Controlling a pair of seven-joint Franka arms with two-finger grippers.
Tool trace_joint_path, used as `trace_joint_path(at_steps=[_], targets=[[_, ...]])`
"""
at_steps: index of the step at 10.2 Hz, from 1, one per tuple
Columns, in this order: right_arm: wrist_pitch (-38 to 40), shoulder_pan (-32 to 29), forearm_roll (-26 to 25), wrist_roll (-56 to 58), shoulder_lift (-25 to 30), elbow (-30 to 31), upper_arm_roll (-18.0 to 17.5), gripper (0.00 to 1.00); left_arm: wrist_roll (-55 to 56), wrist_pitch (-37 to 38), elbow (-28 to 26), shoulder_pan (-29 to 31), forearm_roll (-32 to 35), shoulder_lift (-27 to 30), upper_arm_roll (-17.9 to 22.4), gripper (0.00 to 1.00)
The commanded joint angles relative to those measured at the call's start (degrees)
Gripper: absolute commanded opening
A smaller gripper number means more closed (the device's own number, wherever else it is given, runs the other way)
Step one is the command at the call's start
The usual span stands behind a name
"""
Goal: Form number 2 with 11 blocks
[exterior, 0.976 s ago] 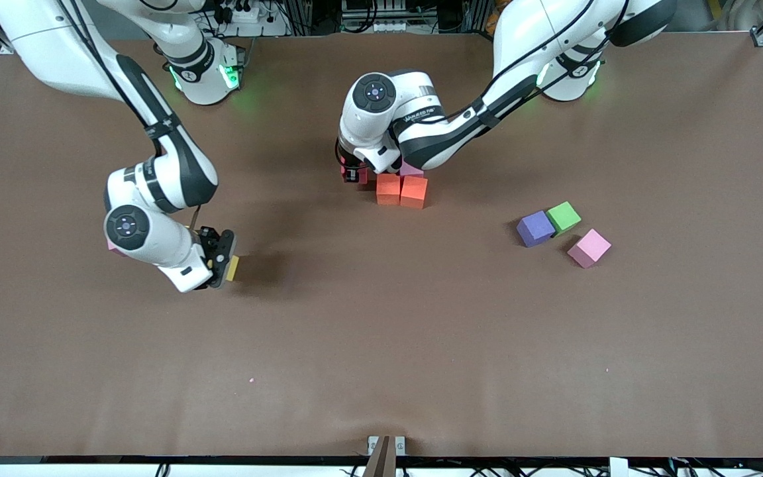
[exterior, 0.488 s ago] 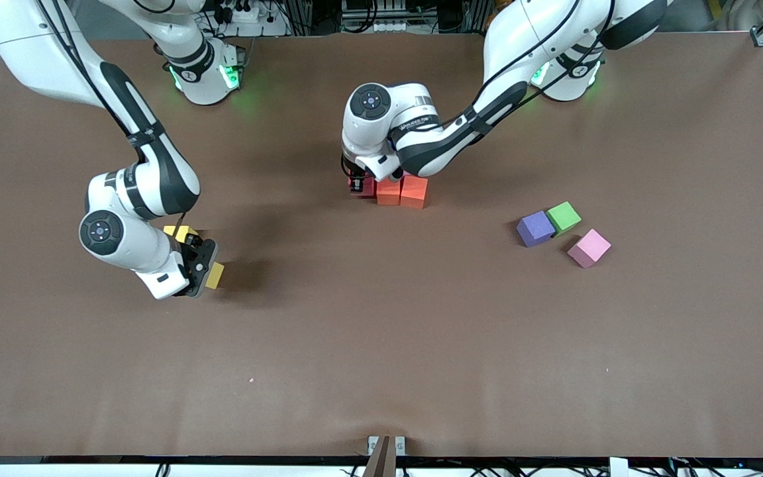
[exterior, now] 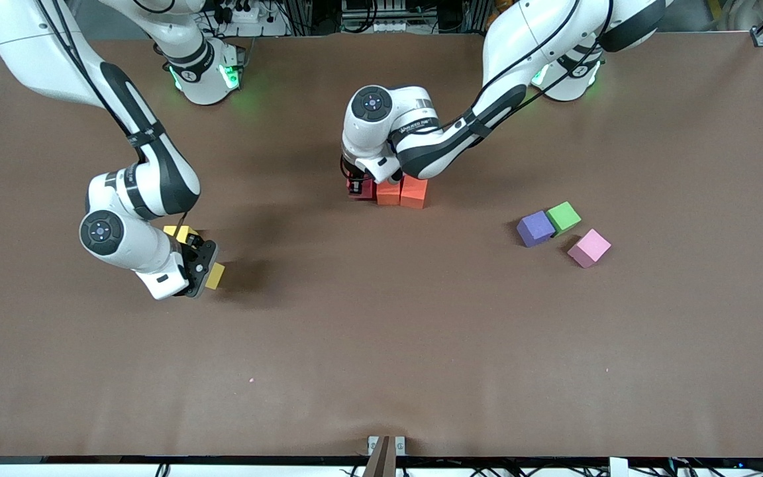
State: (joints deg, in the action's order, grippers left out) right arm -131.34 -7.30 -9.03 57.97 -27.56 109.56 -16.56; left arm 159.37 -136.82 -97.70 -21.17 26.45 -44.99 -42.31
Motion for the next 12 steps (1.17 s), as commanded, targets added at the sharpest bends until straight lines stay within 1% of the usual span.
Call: trace_joint_path(at_steps=[1, 5, 7, 12], targets=[[0.21, -0.17, -0.29, -1.11, -0.48, -0.67, -0.49, 0.47, 11.05, -1.17, -0.3, -2.21, 4.22, -0.27, 1.69, 0.38], [0.21, -0.17, -0.29, -1.11, -0.48, -0.67, -0.49, 0.47, 11.05, -1.43, -0.39, -2.74, 4.75, -0.62, 2.32, 0.38], [0.21, -0.17, -0.29, -1.11, -0.48, -0.67, -0.49, 0.47, 11.05, -2.05, -0.48, -2.74, 6.24, -1.06, 2.93, 0.39], [0.21, -0.17, -0.29, -1.11, -0.48, -0.67, -0.49, 0.47, 11.05, -2.14, -1.0, -2.74, 6.25, -1.41, 3.02, 0.4]])
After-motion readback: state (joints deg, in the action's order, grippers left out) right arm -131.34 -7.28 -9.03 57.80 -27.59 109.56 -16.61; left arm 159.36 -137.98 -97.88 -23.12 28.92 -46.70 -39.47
